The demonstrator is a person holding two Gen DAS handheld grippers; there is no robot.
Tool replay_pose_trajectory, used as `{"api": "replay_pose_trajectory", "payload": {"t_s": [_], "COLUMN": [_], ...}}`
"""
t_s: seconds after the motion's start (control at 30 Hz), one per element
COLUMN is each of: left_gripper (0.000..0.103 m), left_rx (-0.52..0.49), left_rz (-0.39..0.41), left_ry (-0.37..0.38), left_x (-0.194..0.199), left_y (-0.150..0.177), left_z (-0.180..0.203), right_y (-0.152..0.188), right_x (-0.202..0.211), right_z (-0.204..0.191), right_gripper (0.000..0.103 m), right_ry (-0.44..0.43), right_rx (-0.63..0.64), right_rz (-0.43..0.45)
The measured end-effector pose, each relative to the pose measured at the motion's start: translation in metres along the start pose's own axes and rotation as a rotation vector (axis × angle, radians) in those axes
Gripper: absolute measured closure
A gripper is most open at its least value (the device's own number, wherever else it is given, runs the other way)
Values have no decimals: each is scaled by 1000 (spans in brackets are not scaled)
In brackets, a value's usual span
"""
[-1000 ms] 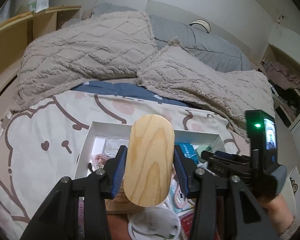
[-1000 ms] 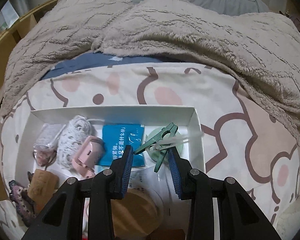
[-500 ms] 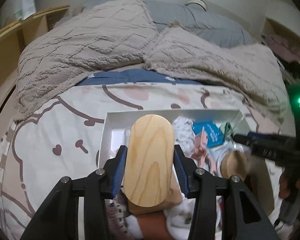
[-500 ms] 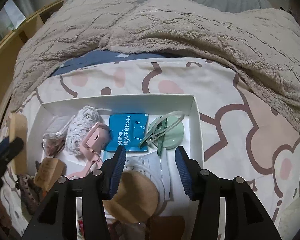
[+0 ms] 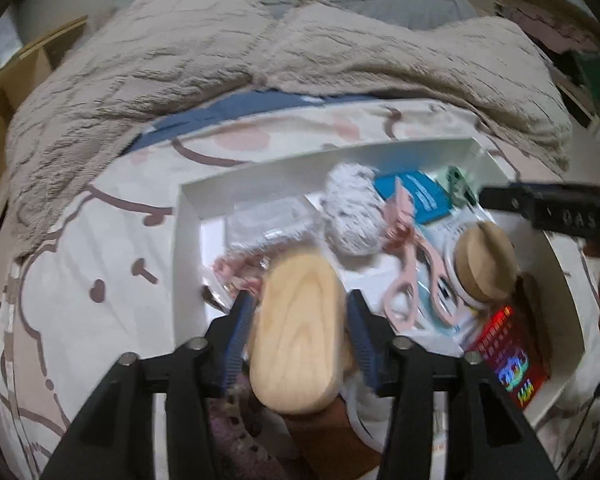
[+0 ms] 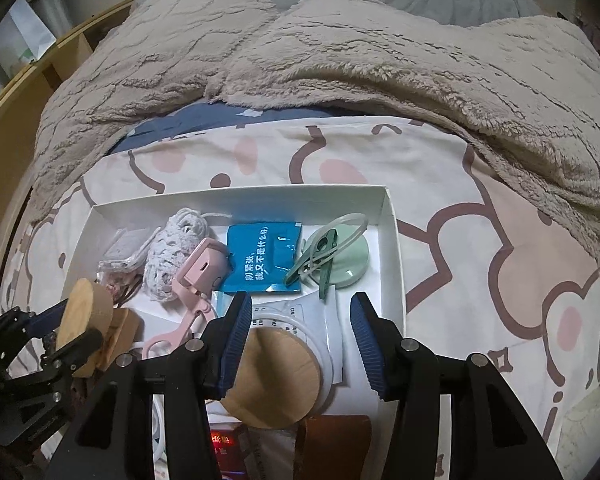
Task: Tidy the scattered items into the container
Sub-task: 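Lower the wooden paddle into the tray and open the left tool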
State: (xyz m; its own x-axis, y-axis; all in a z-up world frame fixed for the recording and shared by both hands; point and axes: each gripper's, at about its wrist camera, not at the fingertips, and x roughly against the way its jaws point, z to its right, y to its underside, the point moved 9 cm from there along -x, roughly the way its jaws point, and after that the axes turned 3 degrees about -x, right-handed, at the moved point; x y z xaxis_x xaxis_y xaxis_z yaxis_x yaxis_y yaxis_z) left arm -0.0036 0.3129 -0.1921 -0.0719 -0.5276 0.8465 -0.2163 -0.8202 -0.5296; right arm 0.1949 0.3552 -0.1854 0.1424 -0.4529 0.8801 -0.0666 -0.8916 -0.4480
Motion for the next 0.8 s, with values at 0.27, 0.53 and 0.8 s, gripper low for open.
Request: {"api": "replay_pose_trajectory", "payload": {"t_s": [0.27,0.53,0.8], "left_gripper": [18,18,18], "left_rx": [19,18,75], "left_rz": [12,1,12], "left_ry": [-52,-72,-83], "left_x": [2,4,16], "left_y": [-2,7,10], "left_z": [-10,-17,-21], "right_y": [1,2,13], "right_x": [-1,5,17], "right_z": [-4,-5,-9], "right_gripper": [52,52,51], "right_ry": [-3,-4,10], "right_rx": [-3,-13,10], "right_rz": [-2,8,27]}}
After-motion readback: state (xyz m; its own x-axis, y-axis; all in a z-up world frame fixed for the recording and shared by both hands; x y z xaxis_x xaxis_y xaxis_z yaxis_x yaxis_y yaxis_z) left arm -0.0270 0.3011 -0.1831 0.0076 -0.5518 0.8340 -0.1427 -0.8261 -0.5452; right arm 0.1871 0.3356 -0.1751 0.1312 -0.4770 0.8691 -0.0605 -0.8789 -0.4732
